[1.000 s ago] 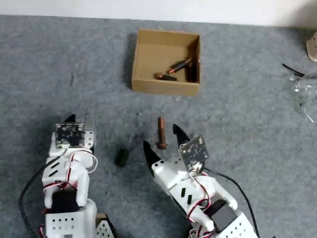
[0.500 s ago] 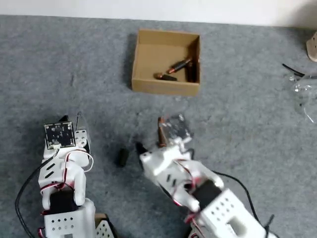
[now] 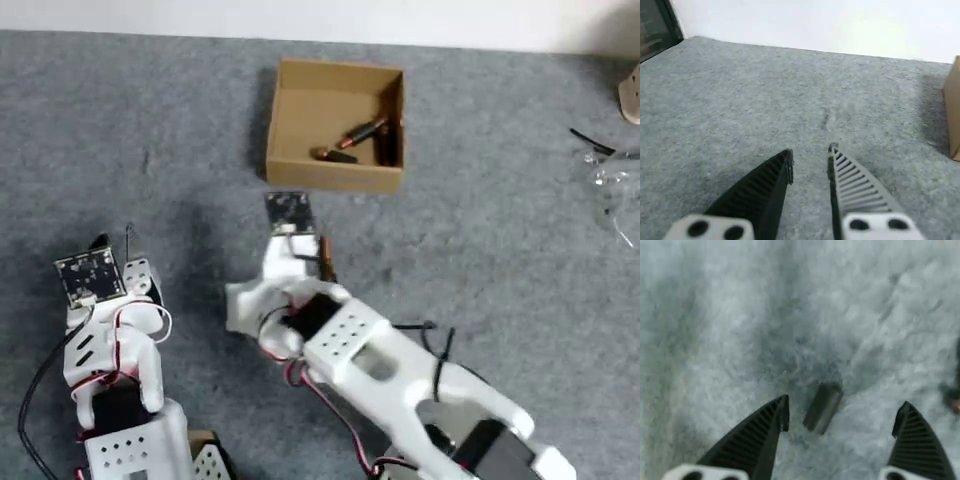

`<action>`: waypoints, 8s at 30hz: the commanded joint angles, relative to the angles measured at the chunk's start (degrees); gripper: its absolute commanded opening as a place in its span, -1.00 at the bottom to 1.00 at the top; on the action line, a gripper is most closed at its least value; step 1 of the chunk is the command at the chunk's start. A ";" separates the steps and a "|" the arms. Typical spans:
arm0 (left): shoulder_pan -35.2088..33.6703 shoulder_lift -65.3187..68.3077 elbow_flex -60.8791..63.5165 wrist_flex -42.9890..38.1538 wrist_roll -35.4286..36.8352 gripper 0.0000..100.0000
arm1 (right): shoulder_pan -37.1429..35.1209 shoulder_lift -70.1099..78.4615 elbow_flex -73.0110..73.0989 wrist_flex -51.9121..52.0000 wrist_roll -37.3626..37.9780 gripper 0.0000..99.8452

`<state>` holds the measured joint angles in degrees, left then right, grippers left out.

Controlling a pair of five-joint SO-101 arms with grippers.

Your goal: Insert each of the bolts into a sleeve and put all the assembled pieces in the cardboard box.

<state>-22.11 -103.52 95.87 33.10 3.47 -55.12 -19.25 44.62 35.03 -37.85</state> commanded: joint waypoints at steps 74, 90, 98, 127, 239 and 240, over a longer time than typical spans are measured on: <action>-4.62 -1.01 -0.48 -0.88 0.70 -0.77 | 10.42 24.84 -39.78 27.03 6.24 -0.99; -2.86 -1.01 0.48 -1.14 0.35 -0.77 | 16.57 24.84 -63.08 47.96 9.49 -0.99; -2.86 -1.01 0.48 -1.14 0.35 -0.77 | 16.31 25.36 -64.04 47.78 9.58 -0.99; -2.77 -1.01 0.48 -1.14 0.35 -0.77 | 10.15 25.36 -58.42 44.26 16.09 -0.57; -29.32 -1.01 -17.80 5.71 4.66 -0.77 | -9.01 38.90 -49.10 29.58 30.59 -0.57; -29.32 -1.01 -17.80 5.71 4.57 -0.77 | -9.89 39.60 -48.75 29.23 30.59 -0.57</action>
<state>-50.59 -103.78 81.01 38.64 7.60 -62.77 20.57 -1.98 66.86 -8.13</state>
